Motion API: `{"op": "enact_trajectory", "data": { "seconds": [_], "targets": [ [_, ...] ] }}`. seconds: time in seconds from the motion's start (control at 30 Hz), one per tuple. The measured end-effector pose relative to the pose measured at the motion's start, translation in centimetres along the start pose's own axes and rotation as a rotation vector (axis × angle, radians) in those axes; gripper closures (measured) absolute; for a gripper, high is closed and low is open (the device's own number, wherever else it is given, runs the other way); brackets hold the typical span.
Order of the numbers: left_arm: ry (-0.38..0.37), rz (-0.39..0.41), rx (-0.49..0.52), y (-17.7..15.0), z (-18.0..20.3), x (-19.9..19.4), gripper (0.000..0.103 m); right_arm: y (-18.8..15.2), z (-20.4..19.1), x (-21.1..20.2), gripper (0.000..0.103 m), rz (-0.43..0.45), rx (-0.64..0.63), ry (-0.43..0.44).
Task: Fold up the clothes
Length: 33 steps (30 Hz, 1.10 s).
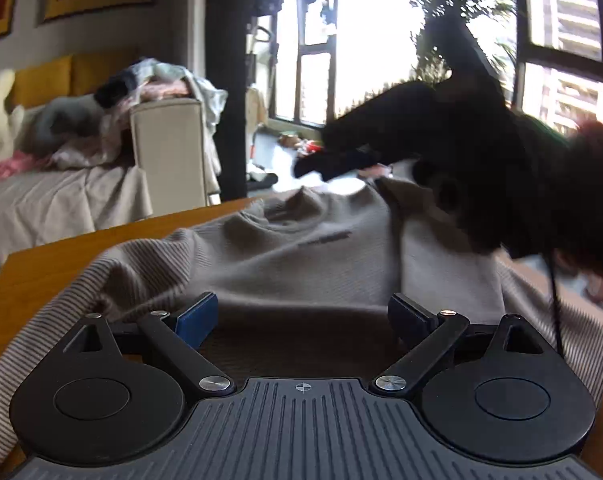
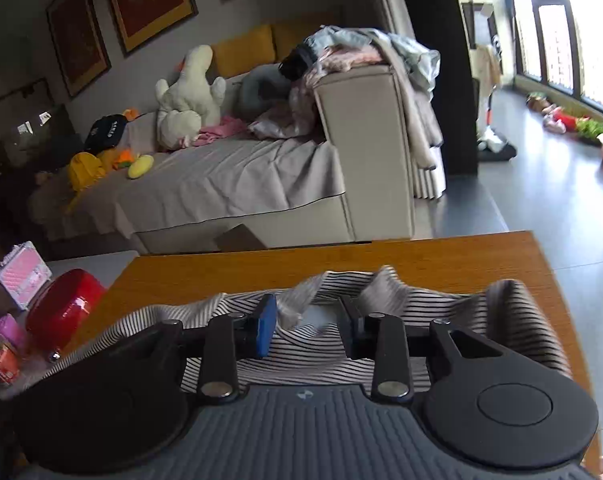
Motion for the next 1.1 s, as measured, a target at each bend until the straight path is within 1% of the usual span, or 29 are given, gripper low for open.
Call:
{"op": "enact_trajectory", "data": {
  "seconds": [0.03, 0.07, 0.1, 0.13, 0.17, 0.2, 0.27, 0.3, 0.37, 0.4, 0.43, 0.5, 0.53, 0.57, 0.6, 0.63, 0.67, 0.7, 0.77, 0.8, 0.83, 0.87, 0.9, 0.93, 1.03, 1.1],
  "targets": [
    [0.015, -0.017, 0.041, -0.7, 0.7, 0.3, 0.007, 0.0, 0.1, 1.7, 0.047, -0.012, 0.008, -0.009],
    [0.029, -0.032, 0.078, -1.3, 1.3, 0.5, 0.007, -0.2, 0.3, 3.6, 0.044, -0.038, 0.012, -0.015],
    [0.04, -0.035, 0.089, -1.4, 1.4, 0.6, 0.005, -0.5, 0.6, 5.1, 0.044, -0.064, 0.016, -0.02],
    [0.043, -0.051, 0.098, -1.6, 1.4, 0.8, 0.005, -0.8, 0.7, 6.4, 0.052, -0.091, 0.024, -0.021],
    [0.042, -0.076, 0.105, -2.0, 1.4, 1.0, 0.005, -1.2, 0.8, 7.7, 0.065, -0.117, 0.032, -0.021],
    [0.046, -0.096, 0.113, -2.4, 1.4, 1.0, 0.005, -1.4, 0.3, 8.3, 0.085, -0.124, 0.033, -0.004],
    [0.04, -0.122, 0.125, -3.2, 1.4, 0.5, 0.005, -0.4, -1.2, 8.4, 0.089, -0.091, 0.01, 0.017],
    [0.042, -0.131, 0.122, -3.6, 1.2, 0.1, 0.005, 0.5, -2.0, 8.1, 0.091, -0.062, -0.025, 0.01],
    [0.051, -0.148, 0.108, -4.2, 0.8, -0.7, 0.005, 2.0, -2.5, 8.3, 0.095, -0.04, -0.088, -0.018],
    [0.056, -0.155, 0.099, -4.5, 0.6, -1.0, 0.005, 2.5, -2.1, 8.5, 0.1, -0.035, -0.111, -0.058],
    [0.061, -0.161, 0.089, -4.8, 0.3, -1.3, 0.005, 3.0, -1.7, 8.8, 0.101, -0.031, -0.134, -0.102],
    [0.064, -0.173, 0.067, -5.0, -0.1, -1.6, 0.005, 3.1, -0.8, 8.4, 0.1, -0.047, -0.135, -0.137],
    [0.075, -0.177, 0.055, -5.0, -0.4, -1.6, 0.005, 3.1, -0.3, 8.2, 0.098, -0.056, -0.135, -0.153],
    [0.084, -0.181, 0.042, -5.0, -0.6, -1.5, 0.004, 3.1, 0.1, 8.0, 0.098, -0.064, -0.134, -0.169],
    [0.088, -0.184, 0.028, -4.9, -0.9, -1.4, 0.003, 3.0, -0.6, 6.3, 0.095, -0.051, -0.154, -0.142],
    [0.092, -0.188, 0.014, -4.9, -1.1, -1.3, 0.003, 2.8, -1.2, 4.6, 0.086, -0.039, -0.184, -0.123],
    [0.096, -0.191, 0.0, -4.9, -1.3, -1.3, 0.003, 2.6, -2.1, 2.6, 0.081, -0.025, -0.232, -0.114],
    [0.099, -0.194, -0.012, -4.9, -1.4, -1.5, 0.003, 1.7, -3.0, -0.2, 0.072, -0.017, -0.289, -0.11],
    [0.098, -0.197, -0.029, -4.9, -1.6, -1.5, 0.003, -0.4, -4.8, -4.6, 0.066, -0.025, -0.36, -0.1],
    [0.097, -0.199, -0.037, -4.9, -1.7, -1.6, 0.003, -2.0, -5.7, -6.8, 0.059, -0.04, -0.389, -0.084],
    [0.096, -0.2, -0.045, -4.9, -1.8, -1.6, 0.003, -3.9, -6.8, -8.7, 0.048, -0.062, -0.405, -0.061],
    [0.094, -0.202, -0.057, -4.9, -1.9, -1.6, 0.003, -5.8, -7.9, -10.5, 0.044, -0.084, -0.42, -0.037],
    [0.093, -0.2, -0.07, -4.8, -2.1, -1.5, 0.003, -7.6, -8.7, -11.5, 0.04, -0.109, -0.426, -0.015],
    [0.093, -0.198, -0.084, -4.7, -2.3, -1.5, 0.003, -9.9, -9.6, -12.3, 0.04, -0.147, -0.434, 0.006],
    [0.107, -0.18, -0.128, -4.5, -3.0, -1.9, 0.003, -15.8, -11.5, -12.5, 0.04, -0.221, -0.486, 0.01],
    [0.131, -0.168, -0.145, -4.5, -3.5, -2.2, 0.003, -17.7, -12.0, -11.8, 0.039, -0.211, -0.522, -0.021]
  ]
}}
Point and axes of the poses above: each gripper's, at about its wrist camera, not at the fingertips, and x roughly the way its jaws point, z to its right, y to its top, the point moved 10 cm from there along x, roughly the way its jaws point, and after that the axes turned 10 degrees about y, right-handed, at the moved point
